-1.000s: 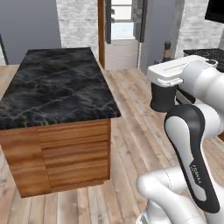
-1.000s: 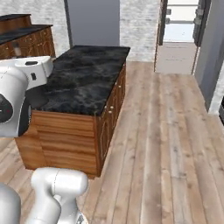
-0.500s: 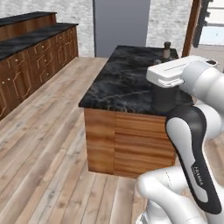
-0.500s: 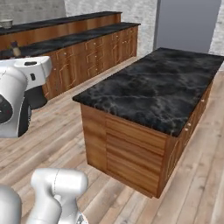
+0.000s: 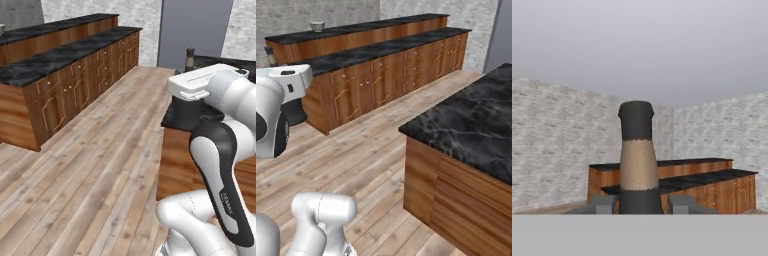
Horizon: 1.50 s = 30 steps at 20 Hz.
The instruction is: There is a bowl on the dining counter. Grab a lemon wedge from the fridge and place it in the bowl. Then get the liquor bottle and glass cup from the cabinet and place them next to the bowl.
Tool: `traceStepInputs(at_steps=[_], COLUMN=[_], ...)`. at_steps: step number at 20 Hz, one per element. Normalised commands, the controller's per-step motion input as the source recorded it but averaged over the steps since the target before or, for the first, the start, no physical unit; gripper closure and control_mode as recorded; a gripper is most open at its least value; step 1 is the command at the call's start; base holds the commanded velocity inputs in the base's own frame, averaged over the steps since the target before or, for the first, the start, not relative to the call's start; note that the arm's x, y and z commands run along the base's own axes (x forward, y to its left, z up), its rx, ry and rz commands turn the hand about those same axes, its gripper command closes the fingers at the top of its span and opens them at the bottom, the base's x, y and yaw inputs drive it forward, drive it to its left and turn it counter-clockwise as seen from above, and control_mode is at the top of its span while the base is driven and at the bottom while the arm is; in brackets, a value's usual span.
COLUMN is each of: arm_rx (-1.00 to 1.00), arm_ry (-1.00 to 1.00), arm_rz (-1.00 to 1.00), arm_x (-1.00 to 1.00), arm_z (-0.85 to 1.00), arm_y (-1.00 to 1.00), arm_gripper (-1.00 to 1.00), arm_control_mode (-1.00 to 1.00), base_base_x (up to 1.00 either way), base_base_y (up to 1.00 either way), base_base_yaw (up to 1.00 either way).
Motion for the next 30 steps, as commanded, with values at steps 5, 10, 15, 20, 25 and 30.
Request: traceStepInputs(at_steps=[5, 10, 15, 20, 25, 30], arm_rx=[0.0, 0.0, 0.0, 0.0, 0.0, 0.0], arm_ry=[0.0, 0.0, 0.0, 0.0, 0.0, 0.0], arm_rz=[0.0, 0.0, 0.0, 0.0, 0.0, 0.0], arm_x=[0.0, 0.0, 0.0, 0.0, 0.0, 0.0], arm_z=[0.0, 0.0, 0.0, 0.0, 0.0, 0.0], arm_y=[0.0, 0.0, 0.0, 0.0, 0.0, 0.0], arm_gripper=[1.0, 1.0, 1.0, 1.0, 1.0, 1.0], arm_control_mode=[1.0, 1.0, 1.0, 1.0, 1.0, 1.0], base_base_x=[0.82, 1.0, 1.0, 1.0, 0.99, 0.98], base_base_y=[0.99, 1.0, 1.0, 1.0, 1.0, 1.0], base_base_yaw=[0.12, 0.0, -0.04, -0.06, -0.07, -0.07])
